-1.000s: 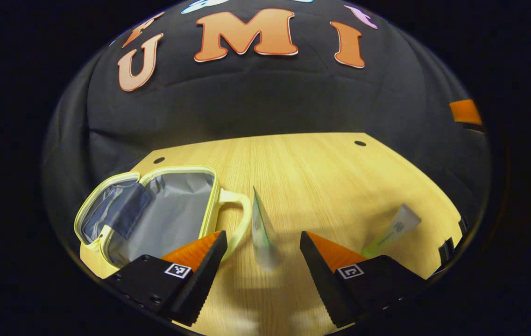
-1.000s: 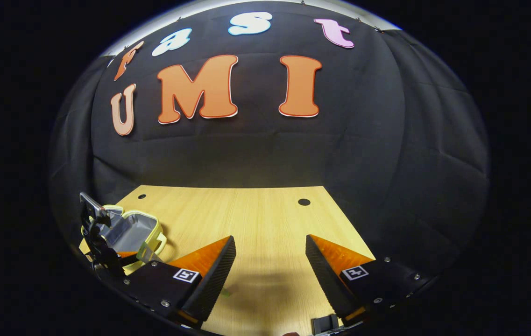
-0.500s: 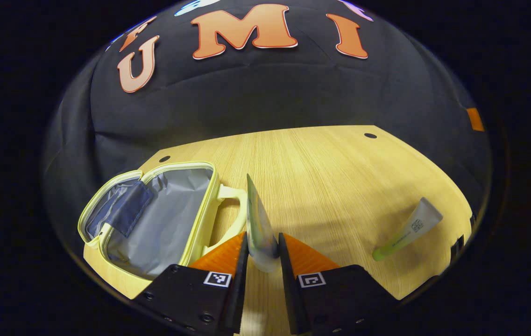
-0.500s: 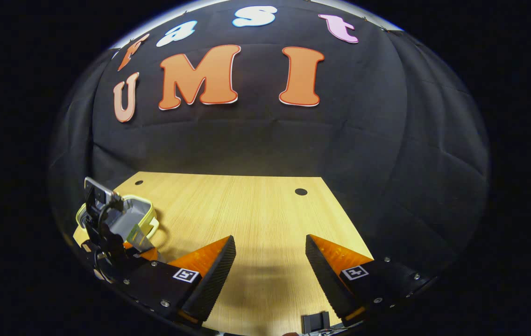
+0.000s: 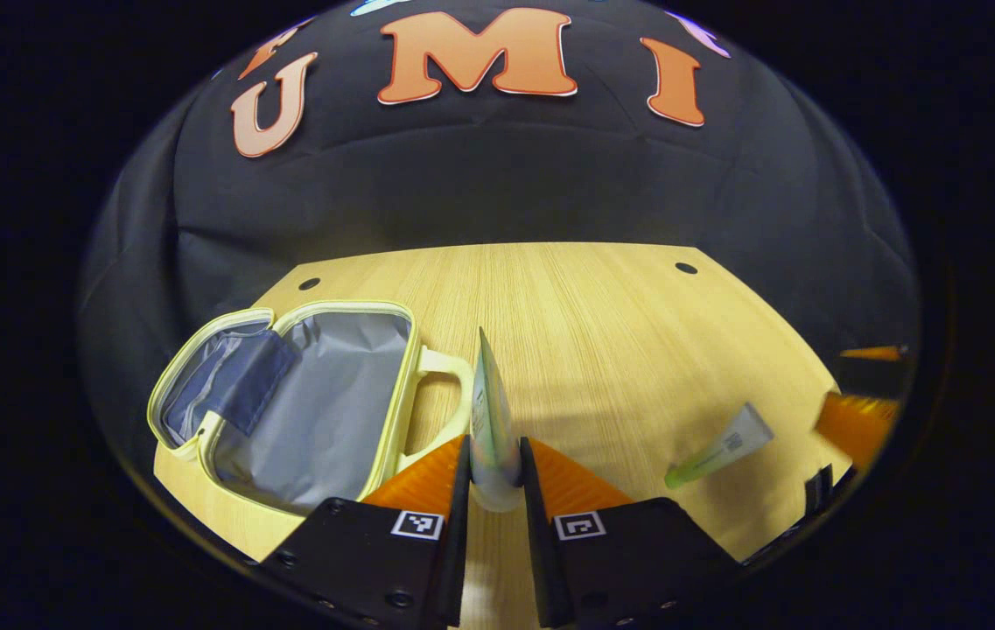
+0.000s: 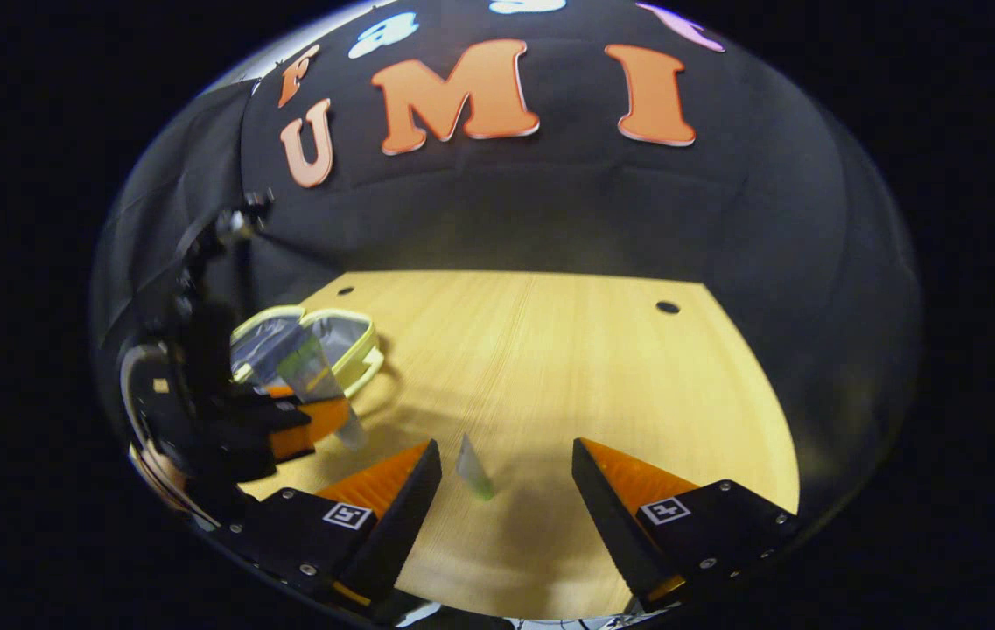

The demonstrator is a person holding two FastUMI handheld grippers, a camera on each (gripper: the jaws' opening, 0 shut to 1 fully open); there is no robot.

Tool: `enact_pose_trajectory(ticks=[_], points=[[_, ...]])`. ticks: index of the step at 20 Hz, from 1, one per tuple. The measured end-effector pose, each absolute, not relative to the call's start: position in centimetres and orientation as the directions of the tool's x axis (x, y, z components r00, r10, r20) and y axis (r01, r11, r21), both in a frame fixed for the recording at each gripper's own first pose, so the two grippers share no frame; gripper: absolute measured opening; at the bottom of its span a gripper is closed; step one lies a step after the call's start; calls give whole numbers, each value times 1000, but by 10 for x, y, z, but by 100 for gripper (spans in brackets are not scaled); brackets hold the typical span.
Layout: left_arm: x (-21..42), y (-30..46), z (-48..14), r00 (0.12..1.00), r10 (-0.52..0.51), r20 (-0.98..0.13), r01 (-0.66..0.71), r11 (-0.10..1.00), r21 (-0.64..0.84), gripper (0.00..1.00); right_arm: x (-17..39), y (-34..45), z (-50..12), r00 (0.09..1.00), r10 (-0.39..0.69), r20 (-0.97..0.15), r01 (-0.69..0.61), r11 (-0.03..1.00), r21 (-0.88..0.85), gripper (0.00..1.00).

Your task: First open the suitcase, pack the skin care products into it, and then close the suitcase.

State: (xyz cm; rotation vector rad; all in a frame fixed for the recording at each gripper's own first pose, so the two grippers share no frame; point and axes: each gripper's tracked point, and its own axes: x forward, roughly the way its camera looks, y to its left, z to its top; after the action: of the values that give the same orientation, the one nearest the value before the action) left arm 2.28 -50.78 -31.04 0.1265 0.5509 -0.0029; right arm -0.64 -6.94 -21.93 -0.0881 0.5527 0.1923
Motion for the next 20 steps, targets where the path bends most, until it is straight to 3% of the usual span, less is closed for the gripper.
enact_pose_trajectory(ticks=[5,9,12,15,19,20], points=[[-6,-499,-280,838,-4,-545,65,994,92,31,8,-57,-276,764,167,-624,-253,966,-51,93],[-17,-487,-267,841,12,-542,55,993,106,31,17,-53,-294,742,168,-649,-285,955,-79,82],[-20,-480,-265,841,35,-539,49,989,140,31,18,-52,-310,711,159,-685,-296,951,-86,60],[-21,-480,-272,835,28,-550,61,988,143,31,20,-49,-317,692,160,-704,-317,943,-98,48],[-20,-479,-270,828,23,-560,76,985,153,31,14,-47,-316,666,167,-727,-349,931,-106,26],[-20,-479,-267,827,16,-562,87,984,155,31,12,-46,-311,662,176,-728,-343,935,-86,30]])
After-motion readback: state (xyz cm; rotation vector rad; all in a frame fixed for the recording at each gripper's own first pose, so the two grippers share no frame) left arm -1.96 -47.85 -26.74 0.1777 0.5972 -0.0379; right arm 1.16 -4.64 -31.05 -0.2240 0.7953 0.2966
